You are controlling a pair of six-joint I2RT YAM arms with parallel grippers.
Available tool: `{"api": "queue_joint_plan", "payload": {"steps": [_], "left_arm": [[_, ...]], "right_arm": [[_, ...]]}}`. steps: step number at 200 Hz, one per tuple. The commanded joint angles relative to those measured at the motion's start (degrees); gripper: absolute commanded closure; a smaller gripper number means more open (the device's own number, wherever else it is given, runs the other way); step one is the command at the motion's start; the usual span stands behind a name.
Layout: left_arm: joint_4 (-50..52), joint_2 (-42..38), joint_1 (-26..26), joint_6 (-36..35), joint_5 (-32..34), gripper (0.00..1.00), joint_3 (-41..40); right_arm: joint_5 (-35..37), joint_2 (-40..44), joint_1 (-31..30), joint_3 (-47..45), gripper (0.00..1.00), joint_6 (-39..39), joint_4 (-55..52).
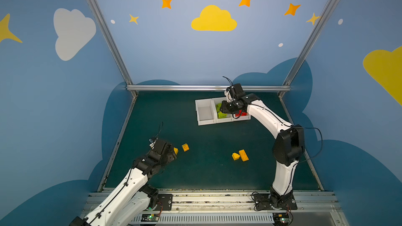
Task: Sort the legos into containers by color
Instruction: Place the lego in the container, then move the lego to the middle-left of the table.
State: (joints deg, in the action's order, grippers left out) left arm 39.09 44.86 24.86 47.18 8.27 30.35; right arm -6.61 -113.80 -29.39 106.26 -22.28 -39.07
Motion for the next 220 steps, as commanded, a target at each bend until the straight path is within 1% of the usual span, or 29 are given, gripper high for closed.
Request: {"api": "queue_joint_plan", "payload": {"steps": [1,24,48,66,81,110,123,142,166,186,198,220], "left_arm": [[0.81,-0.39,-0.24,1.23,1.09,0.21,-0.73],[0.82,-0.04,-0.15,1.16,1.09,0.18,-0.58],[0.49,0.31,-0.25,0.99,1.22,0.13,-0.47],[-0.05,0.64,-0.22,0.76,0.87,0.11,-0.46],[-0.48,1.09,-0.33,0.72,0.78,0.11,-0.42],[-2.93,3.09,-0.29,0.22,-0.46,0.11,-0.72],[-4.11,5.15,-0.33,0.19,-1.1,0.11,-0.6],[-5.6,8.45,-0.33,0.49,-1.65,0.12,0.09],[-8.63,13.04,-0.34,1.37,-2.49,0.12,0.58],[-10.23,17.53,-0.44,2.28,-2.65,0.13,1.73],[-9.69,20.33,-0.53,3.08,-1.64,0.13,3.19],[-9.53,24.73,-1.01,2.66,-0.97,0.13,5.77]], "right_arm": [[-4.7,-6.38,-0.85,7.0,0.63,0.0,-2.54],[-6.37,-12.29,-1.94,15.63,0.62,-0.3,-4.35],[-7.03,-16.63,-2.57,20.44,0.6,-0.78,-4.96],[-7.92,-18.5,-2.57,22.2,0.6,-1.65,-4.71],[-8.15,-19.0,-2.52,22.74,0.56,-2.06,-4.62],[-7.83,-17.38,-2.52,22.42,0.5,-1.35,-4.27],[-7.39,-15.66,-2.56,21.58,0.48,-0.44,-4.35],[-6.55,-11.5,-2.56,17.49,0.44,0.69,-3.06],[-5.67,-3.97,-2.44,8.05,0.38,1.02,1.01],[-5.15,2.45,-2.43,-0.44,0.36,1.12,4.02],[-4.63,6.26,-2.41,-5.28,0.36,1.14,5.56],[-3.44,13.41,-2.42,-14.12,0.35,0.78,8.43]]}}
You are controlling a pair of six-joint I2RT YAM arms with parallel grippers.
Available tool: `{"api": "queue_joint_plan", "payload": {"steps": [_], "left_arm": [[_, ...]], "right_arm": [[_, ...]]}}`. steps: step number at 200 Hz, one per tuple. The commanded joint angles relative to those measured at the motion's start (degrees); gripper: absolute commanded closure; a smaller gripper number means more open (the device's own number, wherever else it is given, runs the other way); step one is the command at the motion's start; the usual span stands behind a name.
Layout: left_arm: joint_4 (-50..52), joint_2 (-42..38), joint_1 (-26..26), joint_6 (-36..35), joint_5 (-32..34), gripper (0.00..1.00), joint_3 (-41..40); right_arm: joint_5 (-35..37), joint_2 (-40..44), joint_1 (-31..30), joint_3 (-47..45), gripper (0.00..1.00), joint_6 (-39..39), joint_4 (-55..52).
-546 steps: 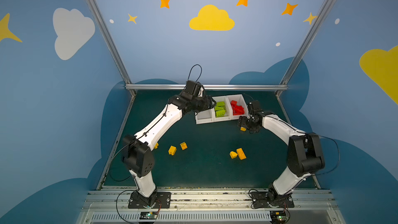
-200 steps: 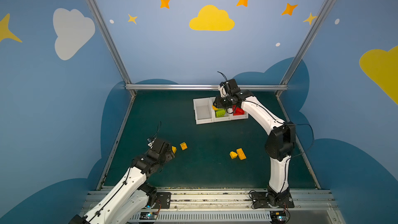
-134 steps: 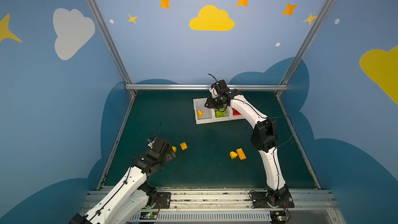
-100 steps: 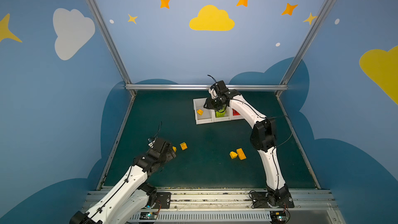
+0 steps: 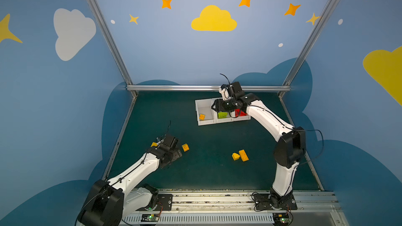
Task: Sort the legos into containers by color
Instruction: Move the lego to the middle-left of the table.
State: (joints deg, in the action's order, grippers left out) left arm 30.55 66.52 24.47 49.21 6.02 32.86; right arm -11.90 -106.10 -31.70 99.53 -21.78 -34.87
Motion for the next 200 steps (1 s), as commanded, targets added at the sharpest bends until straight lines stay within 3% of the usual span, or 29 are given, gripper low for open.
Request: {"api": "queue_joint_plan", "payload": {"steps": [1,49,118,200], "left_arm": [[-1.0,3.21,-0.63,0.63,1.28,0.13,3.35],[-2.07,8.32,-1.38,0.12,0.8,0.15,6.22],[1.42,15.34,-1.7,-0.05,-1.85,0.14,9.61],[6.77,8.13,-4.2,0.43,0.31,0.18,5.23]], "right_arm": [[1.91,6.03,-0.06,-7.71,0.35,0.31,4.35],[3.77,17.1,0.15,-23.38,0.34,-1.51,9.41],[2.14,19.67,2.25,-30.38,0.33,-1.1,10.69],[-0.18,18.26,2.55,-31.42,0.33,-0.74,12.13]]}}
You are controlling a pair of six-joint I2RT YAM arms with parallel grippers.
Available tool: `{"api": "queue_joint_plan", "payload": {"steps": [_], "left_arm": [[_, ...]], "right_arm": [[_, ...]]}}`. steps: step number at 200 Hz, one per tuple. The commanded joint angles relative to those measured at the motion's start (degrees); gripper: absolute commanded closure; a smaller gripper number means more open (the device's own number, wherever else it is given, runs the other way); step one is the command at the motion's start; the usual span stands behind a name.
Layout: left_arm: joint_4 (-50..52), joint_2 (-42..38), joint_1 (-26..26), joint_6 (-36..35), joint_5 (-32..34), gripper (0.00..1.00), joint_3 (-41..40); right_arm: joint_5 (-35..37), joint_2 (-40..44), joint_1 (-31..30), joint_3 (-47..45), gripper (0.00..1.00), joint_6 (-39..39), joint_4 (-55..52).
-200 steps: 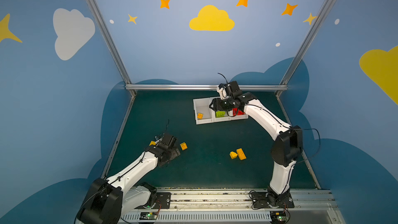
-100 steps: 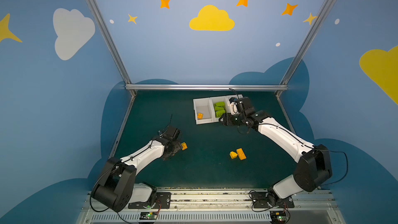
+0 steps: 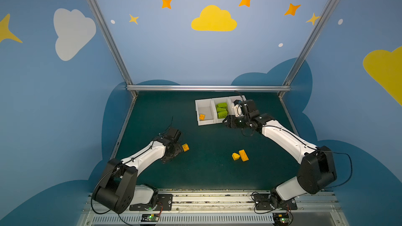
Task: Sort the legos into containers by color
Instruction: Move the lego to the middle-left of the table.
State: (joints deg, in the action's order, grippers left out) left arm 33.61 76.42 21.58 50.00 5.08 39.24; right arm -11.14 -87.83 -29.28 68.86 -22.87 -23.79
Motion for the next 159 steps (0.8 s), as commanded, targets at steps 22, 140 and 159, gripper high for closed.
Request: {"api": "queue_joint_plan", "payload": {"steps": [22,140,159], "left_arm": [[4.28,-3.55,-2.69,-1.24,0.94,0.2,-1.95],[-1.55,5.35,-3.35,-3.34,-5.95,0.35,3.01],[-2.16,6.2,-2.56,-2.77,-6.05,0.35,3.72]], "right_arm": [[-0.99,0.02,0.03,-0.85,0.33,0.33,1.05],[-0.43,0.1,0.1,-1.43,0.33,0.37,0.76],[-0.29,0.25,0.07,-1.63,0.33,0.4,0.74]]}}
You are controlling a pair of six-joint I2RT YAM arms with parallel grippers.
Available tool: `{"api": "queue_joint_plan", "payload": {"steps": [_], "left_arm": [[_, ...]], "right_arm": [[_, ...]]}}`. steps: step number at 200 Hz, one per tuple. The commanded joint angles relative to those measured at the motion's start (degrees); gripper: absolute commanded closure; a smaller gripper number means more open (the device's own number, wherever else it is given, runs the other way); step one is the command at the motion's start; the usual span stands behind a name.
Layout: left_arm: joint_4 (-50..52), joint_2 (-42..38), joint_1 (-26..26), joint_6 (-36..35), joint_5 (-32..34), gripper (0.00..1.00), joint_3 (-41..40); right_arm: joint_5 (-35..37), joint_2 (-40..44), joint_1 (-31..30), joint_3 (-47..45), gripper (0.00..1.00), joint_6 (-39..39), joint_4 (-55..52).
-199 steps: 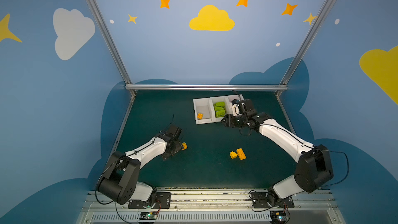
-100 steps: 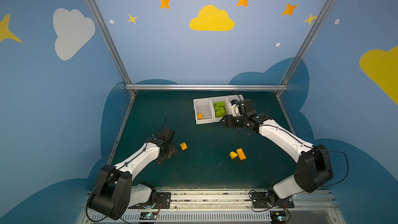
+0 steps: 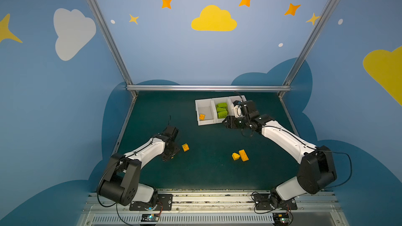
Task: Sort the legos into containers by color
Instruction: Move the lego to the middle-left of the table.
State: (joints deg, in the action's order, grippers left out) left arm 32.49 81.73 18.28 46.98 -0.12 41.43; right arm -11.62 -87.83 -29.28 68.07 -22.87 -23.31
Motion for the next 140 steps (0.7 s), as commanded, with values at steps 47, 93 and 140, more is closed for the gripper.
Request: {"api": "queue_joint_plan", "payload": {"steps": [47,93,140], "left_arm": [[-2.54,2.92,3.43,1.54,-1.52,0.26,3.57],[-2.37,5.63,4.3,1.01,-0.68,0.35,4.56],[-0.63,6.24,4.26,-0.26,1.75,0.5,6.15]], "right_arm": [[0.45,0.63,0.14,-1.19,0.33,0.55,0.31],[0.5,0.95,0.14,-1.5,0.33,0.55,0.28],[0.59,1.22,0.25,-2.02,0.33,0.55,0.33]]}}
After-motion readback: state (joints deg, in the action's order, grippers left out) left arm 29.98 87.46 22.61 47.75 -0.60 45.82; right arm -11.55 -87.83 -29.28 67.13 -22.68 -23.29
